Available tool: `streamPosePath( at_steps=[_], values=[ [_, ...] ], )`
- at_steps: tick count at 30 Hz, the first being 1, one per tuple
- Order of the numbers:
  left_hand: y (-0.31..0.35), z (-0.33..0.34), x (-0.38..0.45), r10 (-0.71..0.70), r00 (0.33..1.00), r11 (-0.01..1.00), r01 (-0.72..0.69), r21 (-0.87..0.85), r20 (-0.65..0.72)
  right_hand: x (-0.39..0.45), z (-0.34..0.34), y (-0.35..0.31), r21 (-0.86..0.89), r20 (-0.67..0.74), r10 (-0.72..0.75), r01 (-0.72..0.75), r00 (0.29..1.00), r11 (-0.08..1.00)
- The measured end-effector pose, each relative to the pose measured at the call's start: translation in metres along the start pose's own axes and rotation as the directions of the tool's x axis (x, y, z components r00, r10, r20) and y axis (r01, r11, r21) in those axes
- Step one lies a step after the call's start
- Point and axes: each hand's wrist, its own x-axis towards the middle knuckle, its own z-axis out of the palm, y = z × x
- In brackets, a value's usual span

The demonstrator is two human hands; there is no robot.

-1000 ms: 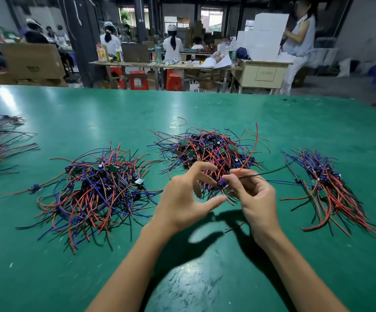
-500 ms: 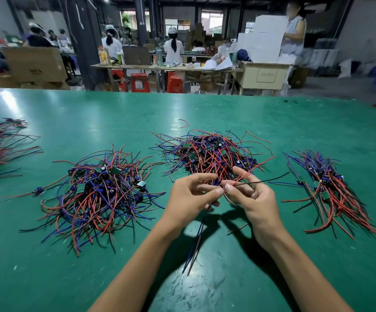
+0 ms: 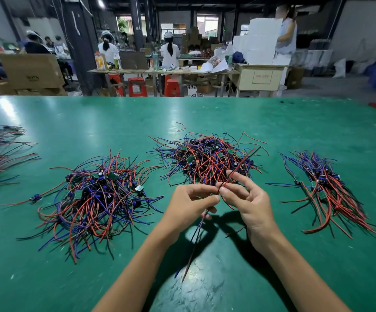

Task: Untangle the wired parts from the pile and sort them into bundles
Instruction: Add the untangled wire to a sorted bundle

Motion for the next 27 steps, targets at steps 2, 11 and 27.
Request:
streamPosePath(
  at_steps=[2, 11, 27],
  values=[
    [-0.001, 0.003, 0.0, -0.028, 0.999, 1.0, 0.028, -0.011, 0.019, 0.0, -0.001, 0.0, -0.019, 0.008, -0.013, 0.013, 1.0, 1.0],
    [-0.004, 0.009, -0.001, -0.003, 1.0, 1.0, 0.003, -0.003, 0.003, -0.002, 0.003, 0.004, -0.16, -0.007, -0.051, 0.049, 0.999, 0.986],
    [-0.004, 0.013, 0.0, 0.129, 0.982, 0.97, -0.154, 0.191, 0.14, 0.005, 0.006, 0.001, -0.069, -0.209, 0.06, -0.076, 0.976, 0.995]
  ],
)
